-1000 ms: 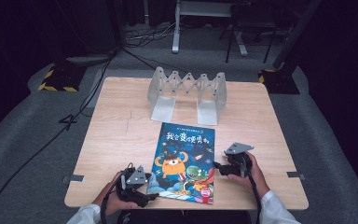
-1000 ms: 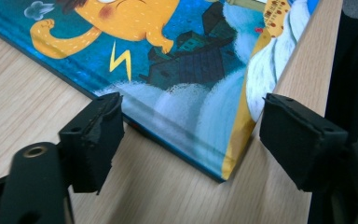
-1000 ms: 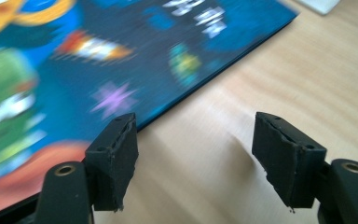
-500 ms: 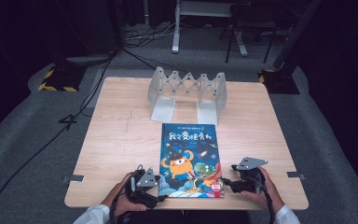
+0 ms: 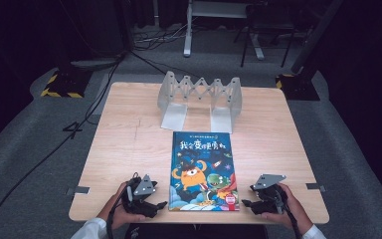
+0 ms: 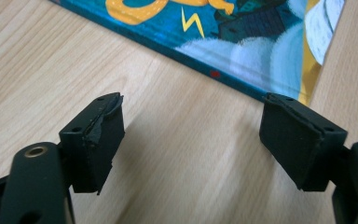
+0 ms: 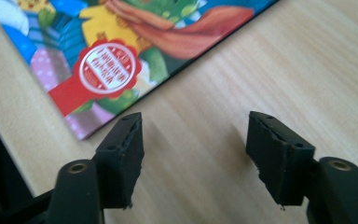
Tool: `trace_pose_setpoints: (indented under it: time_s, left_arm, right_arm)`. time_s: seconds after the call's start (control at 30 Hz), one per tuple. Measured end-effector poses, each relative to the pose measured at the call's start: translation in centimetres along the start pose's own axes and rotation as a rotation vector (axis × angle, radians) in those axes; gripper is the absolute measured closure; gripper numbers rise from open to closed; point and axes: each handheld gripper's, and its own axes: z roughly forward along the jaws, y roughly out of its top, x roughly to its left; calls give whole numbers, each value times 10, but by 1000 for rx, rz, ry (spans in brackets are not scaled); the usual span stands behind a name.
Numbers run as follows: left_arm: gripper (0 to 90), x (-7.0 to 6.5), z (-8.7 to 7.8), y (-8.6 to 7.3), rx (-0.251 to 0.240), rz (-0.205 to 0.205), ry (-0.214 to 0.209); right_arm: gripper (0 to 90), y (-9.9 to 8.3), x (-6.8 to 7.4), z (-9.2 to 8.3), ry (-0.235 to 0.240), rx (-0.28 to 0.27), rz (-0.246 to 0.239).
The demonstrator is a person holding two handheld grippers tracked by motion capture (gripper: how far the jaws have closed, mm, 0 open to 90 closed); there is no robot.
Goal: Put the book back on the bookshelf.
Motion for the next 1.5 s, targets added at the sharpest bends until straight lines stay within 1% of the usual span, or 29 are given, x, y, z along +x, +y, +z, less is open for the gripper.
trace_pose_setpoints:
  time_s: [0.1,0.13,0.17,0.23,0.33,0.37,0.47,0.57,0.6,0.63,0.77,0.83,0.87,0.93,0.97,1.0,1.03,1.07,1.1,1.17,1.2,1.27,1.3,1.33,1.37,1.4,1.43,1.47,1.5]
  left_arm:
    - [205,-3,5,5,4,7,0]
    - [195,-3,5,5,4,7,0]
    - [194,-5,7,7,4,18,-10]
    - [188,-7,8,8,6,12,-7]
    - [176,-10,9,9,4,6,-2]
    - [176,-12,10,9,4,13,-4]
    - [173,-13,11,10,5,17,-8]
    - [166,-13,11,10,4,17,-11]
    - [165,-14,12,11,5,13,-8]
    - [158,-14,12,11,5,14,-7]
    - [154,-14,12,11,7,13,-10]
    - [155,-14,12,11,2,21,-15]
    - [155,-13,12,11,4,28,-17]
    - [155,-13,12,11,2,24,-17]
    - [157,-13,12,11,2,21,-16]
    - [157,-13,12,11,3,20,-15]
    - [157,-13,12,11,2,21,-15]
    - [157,-13,12,11,3,20,-15]
    - [157,-13,12,11,2,21,-15]
    - [158,-13,12,11,3,20,-16]
    - [159,-13,12,11,2,20,-16]
    - [163,-12,12,10,1,20,-18]
    - [165,-11,11,10,-1,20,-20]
    - [166,-11,11,10,-1,20,-20]
    - [166,-11,11,10,0,20,-21]
    - [166,-11,11,10,0,22,-21]
    - [165,-11,11,10,1,23,-17]
    - [163,-11,11,10,1,22,-16]
    - [162,-11,11,10,1,22,-16]
  right_arm:
    - [417,3,5,-3,13,64,-11]
    - [417,3,5,-3,13,64,-11]
    - [449,6,8,-6,22,111,-21]
    - [477,9,11,-6,39,161,-28]
    - [525,15,16,-7,43,226,-44]
    - [540,17,17,-7,51,244,-58]
    - [611,21,22,-7,55,286,-93]
    - [645,25,23,-6,60,324,-94]
    - [660,27,24,-5,62,342,-101]
    - [679,30,25,-4,67,374,-119]
    - [704,39,27,1,75,444,-158]
    - [709,42,26,2,80,466,-166]
    - [712,42,26,2,82,467,-170]
    - [724,41,27,2,80,459,-182]
    - [741,40,28,1,82,449,-172]
    - [750,38,28,-1,86,425,-174]
    - [762,35,28,-2,102,387,-162]
    - [763,32,28,-2,120,341,-138]
    - [765,30,28,-3,114,319,-133]
    - [764,26,29,-4,104,286,-146]
    - [763,23,29,-5,104,259,-139]
    - [759,17,29,-7,108,207,-138]
    - [755,13,27,-7,123,167,-124]
    - [755,13,27,-7,123,167,-124]
    - [744,8,23,-7,149,116,-103]
    - [688,1,19,-6,182,39,-92]
    - [643,0,16,-4,211,11,-57]
    - [598,-1,13,-3,226,-13,-48]
    - [598,-1,13,-3,226,-13,-48]
